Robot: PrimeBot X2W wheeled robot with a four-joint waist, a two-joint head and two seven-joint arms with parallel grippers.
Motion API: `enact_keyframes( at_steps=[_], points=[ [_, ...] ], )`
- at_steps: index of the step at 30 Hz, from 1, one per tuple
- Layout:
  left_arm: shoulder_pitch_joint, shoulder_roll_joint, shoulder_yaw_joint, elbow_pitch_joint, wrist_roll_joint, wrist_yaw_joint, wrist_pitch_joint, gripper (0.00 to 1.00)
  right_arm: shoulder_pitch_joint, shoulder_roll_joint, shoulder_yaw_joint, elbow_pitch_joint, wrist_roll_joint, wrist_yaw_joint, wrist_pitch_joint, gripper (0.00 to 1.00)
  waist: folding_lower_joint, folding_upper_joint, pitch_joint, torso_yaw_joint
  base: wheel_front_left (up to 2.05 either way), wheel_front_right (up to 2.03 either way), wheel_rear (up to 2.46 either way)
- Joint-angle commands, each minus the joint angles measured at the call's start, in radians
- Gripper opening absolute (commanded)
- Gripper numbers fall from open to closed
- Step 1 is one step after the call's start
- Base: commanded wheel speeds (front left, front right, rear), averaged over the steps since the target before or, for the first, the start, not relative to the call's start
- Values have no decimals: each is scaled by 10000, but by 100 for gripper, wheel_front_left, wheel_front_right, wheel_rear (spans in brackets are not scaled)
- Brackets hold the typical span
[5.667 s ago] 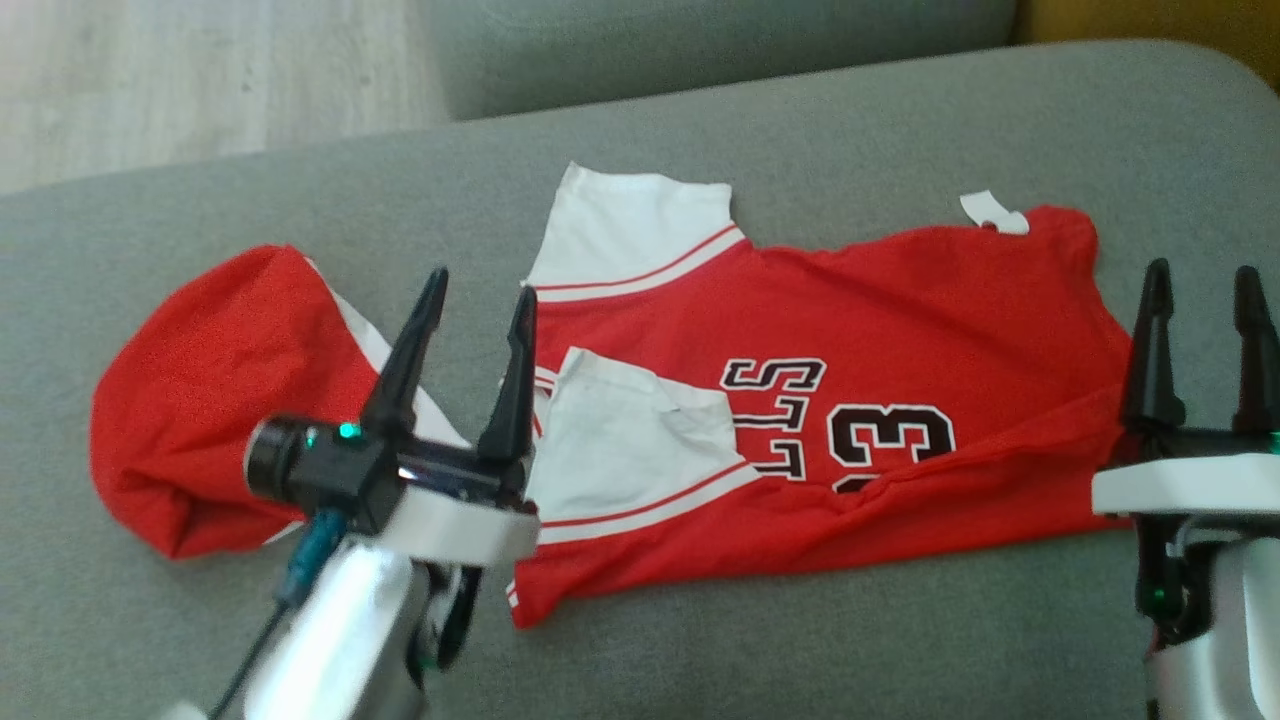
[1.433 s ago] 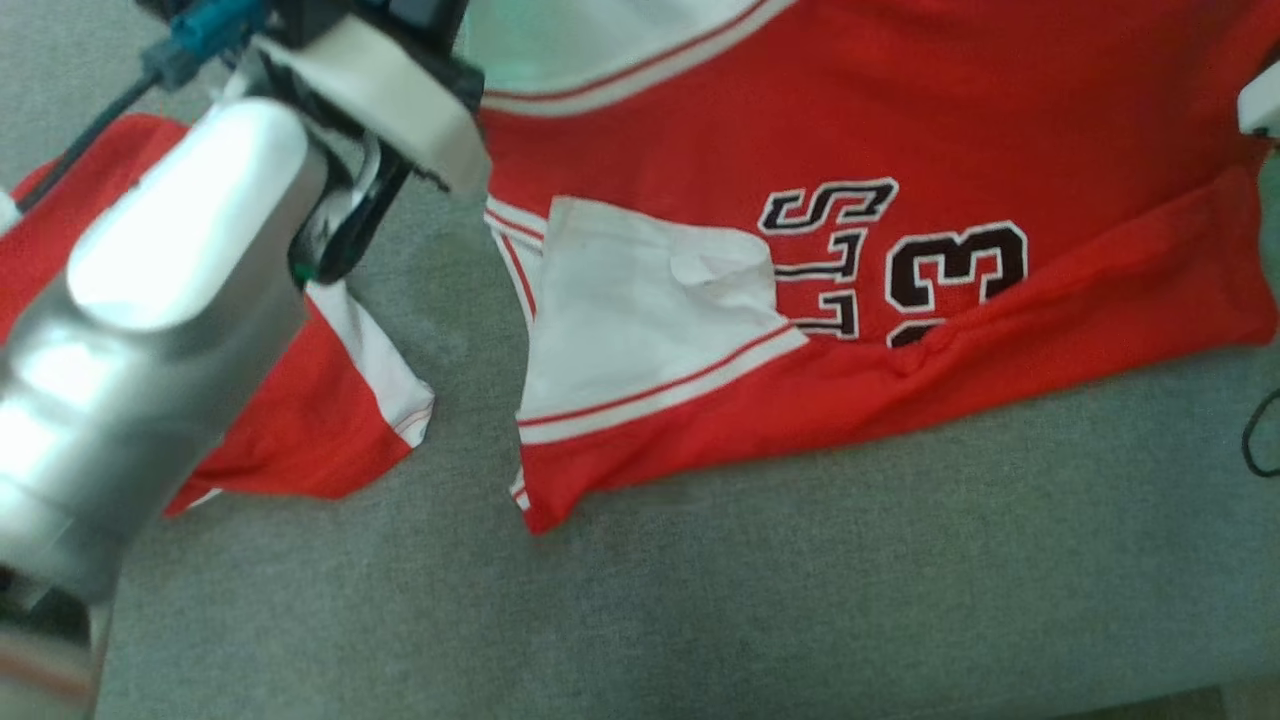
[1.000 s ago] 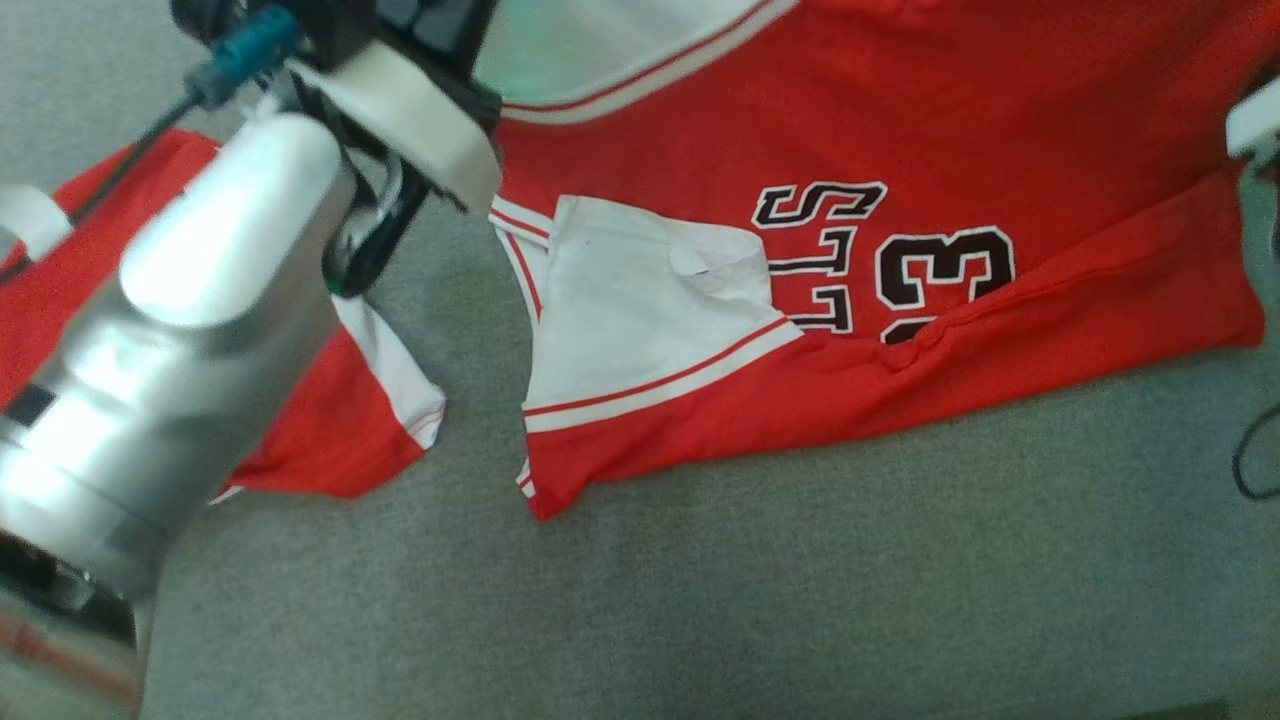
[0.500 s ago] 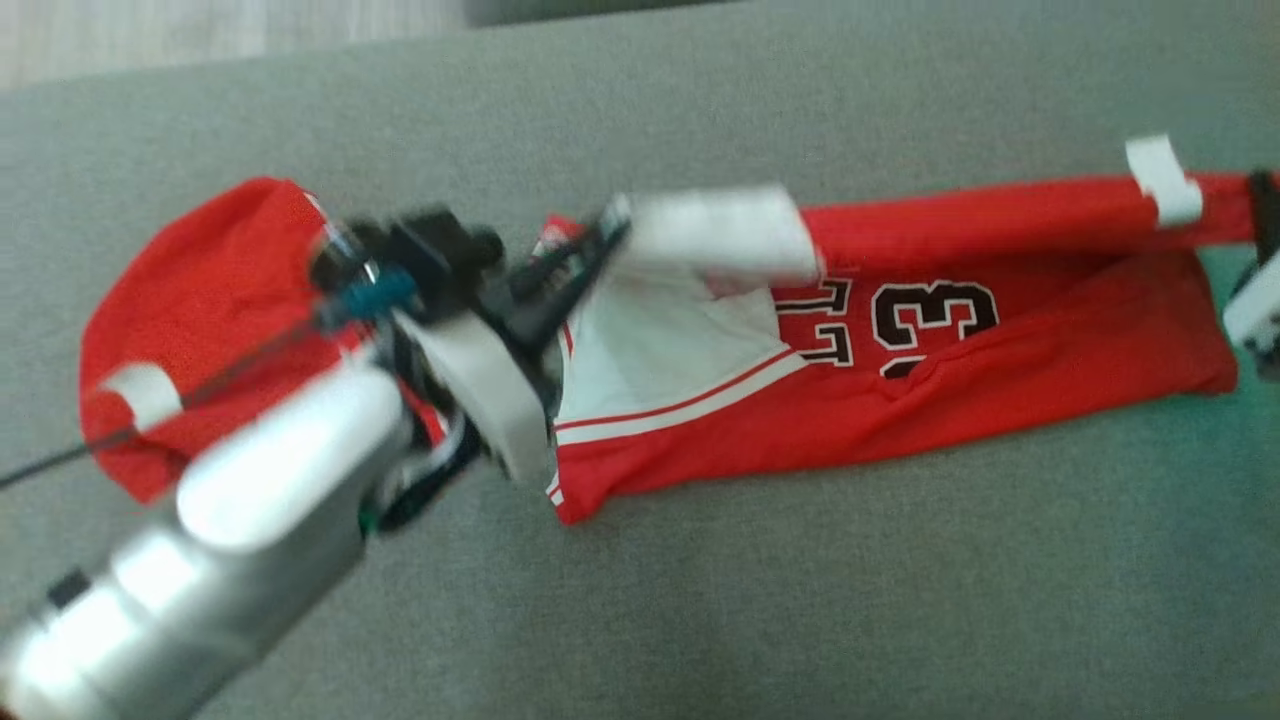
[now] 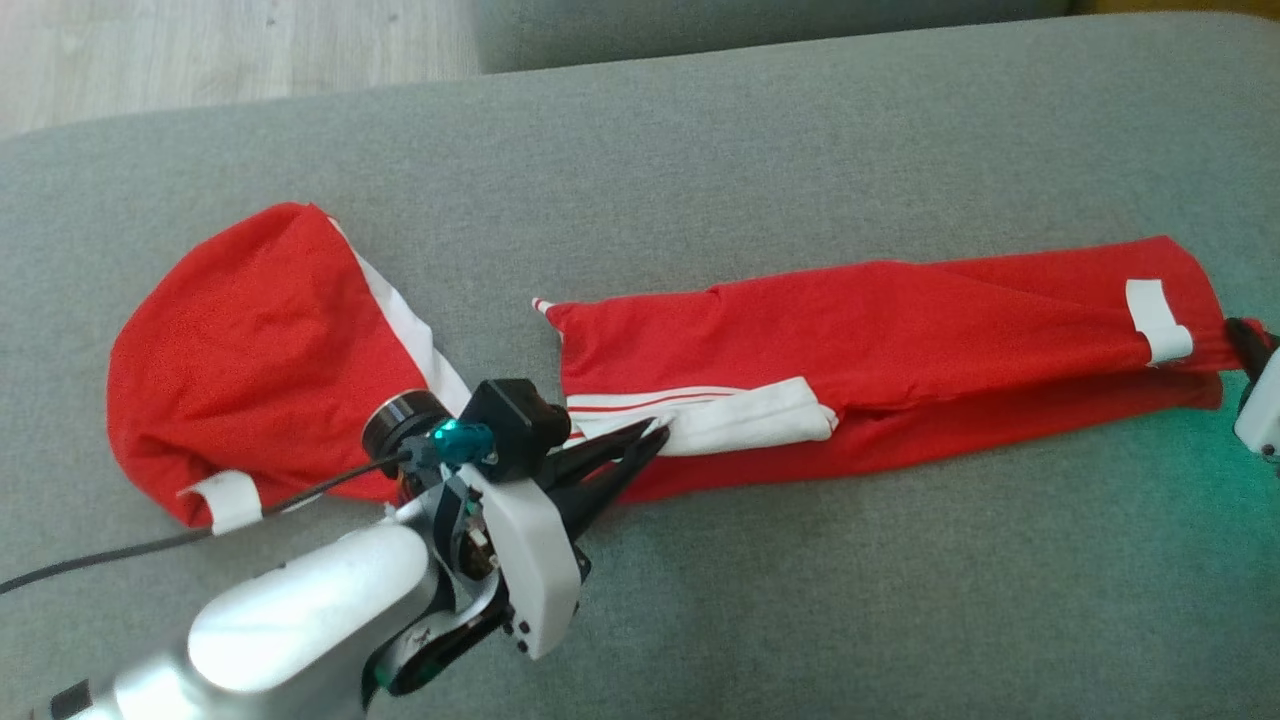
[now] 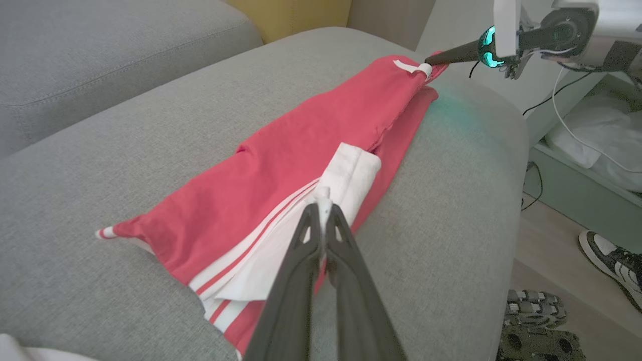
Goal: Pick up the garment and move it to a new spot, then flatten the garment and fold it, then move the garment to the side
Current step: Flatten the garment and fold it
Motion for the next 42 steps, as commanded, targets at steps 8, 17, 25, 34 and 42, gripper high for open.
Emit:
enact_keyframes(
  at_steps=[8,17,25,34,42],
  points=[
    [-396,357,217,57,451,147,72,0,303,-257,76,-649,-36,-7,670,0,1,-1,319,-69,0,0,0],
    [-177,15,166,833,483,125,-271,100,342,8,-512,-777,-124,-7,875,100,1,-1,549,-172,0,0,0],
    [-586,-541,1721,1384,669,1223,-2485,100,-141,999,-1841,-2171,-468,-7,-855,100,1,-1,260,-213,0,0,0],
    [314,-1492,3613,2187,1046,2845,-4711,100,813,2353,-2115,-4618,-1982,-7,-4386,100,1,-1,-260,-185,0,0,0],
    [2545,-2356,5494,1986,2914,3151,-4745,100,2507,3194,-1921,-5355,-2777,-7,-5650,100,1,-1,-603,-103,0,0,0]
  ],
)
